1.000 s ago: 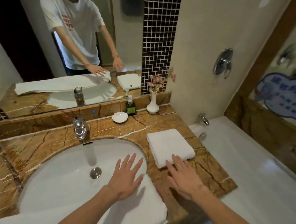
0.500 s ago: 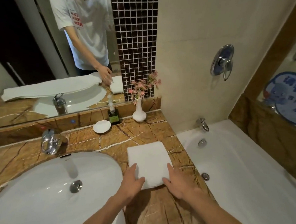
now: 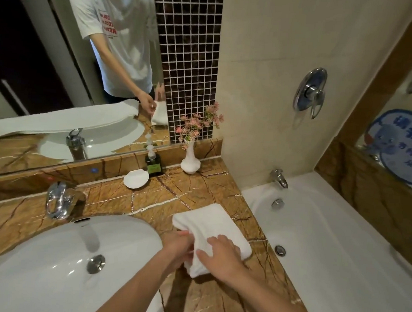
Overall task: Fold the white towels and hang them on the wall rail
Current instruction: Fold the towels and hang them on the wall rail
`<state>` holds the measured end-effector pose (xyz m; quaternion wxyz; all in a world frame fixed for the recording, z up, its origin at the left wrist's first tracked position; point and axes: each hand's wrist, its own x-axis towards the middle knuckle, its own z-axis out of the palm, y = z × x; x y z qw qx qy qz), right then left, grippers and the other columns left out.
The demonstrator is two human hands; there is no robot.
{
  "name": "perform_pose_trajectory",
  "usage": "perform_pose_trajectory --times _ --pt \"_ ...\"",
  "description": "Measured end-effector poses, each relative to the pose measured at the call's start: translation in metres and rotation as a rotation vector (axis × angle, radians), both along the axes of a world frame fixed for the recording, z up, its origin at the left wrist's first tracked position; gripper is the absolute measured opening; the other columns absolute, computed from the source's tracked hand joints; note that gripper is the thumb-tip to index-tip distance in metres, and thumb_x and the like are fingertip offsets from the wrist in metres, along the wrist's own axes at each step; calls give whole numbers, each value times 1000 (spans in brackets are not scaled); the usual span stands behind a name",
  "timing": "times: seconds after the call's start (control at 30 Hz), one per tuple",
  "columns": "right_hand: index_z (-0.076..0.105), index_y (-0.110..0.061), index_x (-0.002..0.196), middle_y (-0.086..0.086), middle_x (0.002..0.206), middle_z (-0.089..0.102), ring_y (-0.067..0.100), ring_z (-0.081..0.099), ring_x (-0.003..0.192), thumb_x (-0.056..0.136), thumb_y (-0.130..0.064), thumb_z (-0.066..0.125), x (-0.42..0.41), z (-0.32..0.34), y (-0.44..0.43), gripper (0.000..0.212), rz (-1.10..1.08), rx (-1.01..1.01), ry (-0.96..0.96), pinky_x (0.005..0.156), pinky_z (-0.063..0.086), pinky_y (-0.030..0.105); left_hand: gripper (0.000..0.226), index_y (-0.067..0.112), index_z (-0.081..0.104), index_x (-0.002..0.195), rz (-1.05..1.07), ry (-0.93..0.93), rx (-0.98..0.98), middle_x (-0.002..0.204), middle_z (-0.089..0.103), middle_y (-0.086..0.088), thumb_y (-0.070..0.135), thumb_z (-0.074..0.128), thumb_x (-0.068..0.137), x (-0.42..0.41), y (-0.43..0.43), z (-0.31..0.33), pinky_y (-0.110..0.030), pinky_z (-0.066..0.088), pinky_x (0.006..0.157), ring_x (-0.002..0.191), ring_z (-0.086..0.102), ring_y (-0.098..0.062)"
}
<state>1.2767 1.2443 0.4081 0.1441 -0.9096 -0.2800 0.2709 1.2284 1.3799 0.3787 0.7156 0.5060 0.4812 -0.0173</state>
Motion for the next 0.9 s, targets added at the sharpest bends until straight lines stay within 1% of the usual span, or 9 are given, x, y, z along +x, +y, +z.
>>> perform_pose_trajectory --times 0.1,0.27,0.37,0.47,0.63,0.7,0.77,0.83,0.9 --pt "51 -19 125 6 126 52 28 47 118 84 -60 46 -10 4 5 59 -21 22 20 98 36 40 22 1 68 82 -44 36 99 76 68 -14 9 74 63 3 -5 3 -29 50 57 69 67 -26" --pt "56 -14 116 7 116 55 25 55 108 92 -40 49 -10 5 2 36 -40 130 -49 90 44 35 20 12 58 89 -157 -18 66 61 56 -3 19 67 72 4 -9 21 -21 35 48 51 49 -15" --pt "57 -13 115 6 115 56 23 56 103 94 -30 47 -12 7 0 29 -43 216 -109 83 40 28 18 19 56 104 -137 -63 58 74 58 -5 15 61 86 6 -10 21 -24 40 51 61 52 -17" --pt "57 -17 123 1 114 58 19 56 102 94 -28 45 -11 8 -5 33 -77 308 -142 86 43 29 29 21 53 110 -183 -61 219 95 60 -4 5 51 86 9 -9 22 -37 52 69 81 59 -21" --pt "60 -20 74 -5 74 60 16 59 72 94 -39 41 4 16 -13 33 59 265 -145 68 47 34 39 22 53 116 -206 -61 185 107 57 -6 7 49 81 5 -5 29 -36 47 76 92 56 -25" --pt "66 -23 87 -6 86 65 11 60 77 96 -35 43 24 18 -9 27 -15 322 -224 70 50 29 37 23 54 114 -258 -110 182 113 57 -1 7 54 82 3 -7 31 -37 49 86 102 56 -22" --pt "64 -20 107 -2 103 65 13 59 90 96 -31 44 45 28 -2 26 -172 409 -261 77 48 29 30 23 54 108 -360 -199 260 112 55 12 7 59 84 0 -16 34 -30 46 87 107 53 -13" --pt "61 -15 114 5 110 65 21 58 96 95 -31 44 64 42 3 31 -321 460 -195 80 45 32 28 23 53 97 -484 -287 396 108 54 12 3 62 80 -4 -31 34 -22 42 86 108 53 -13" --pt "58 -12 123 9 121 63 26 56 107 95 -35 46 75 54 4 38 -435 471 -64 89 44 35 31 30 48 86 -561 -313 511 106 58 7 4 60 73 -9 -44 30 -26 44 92 106 54 -12"
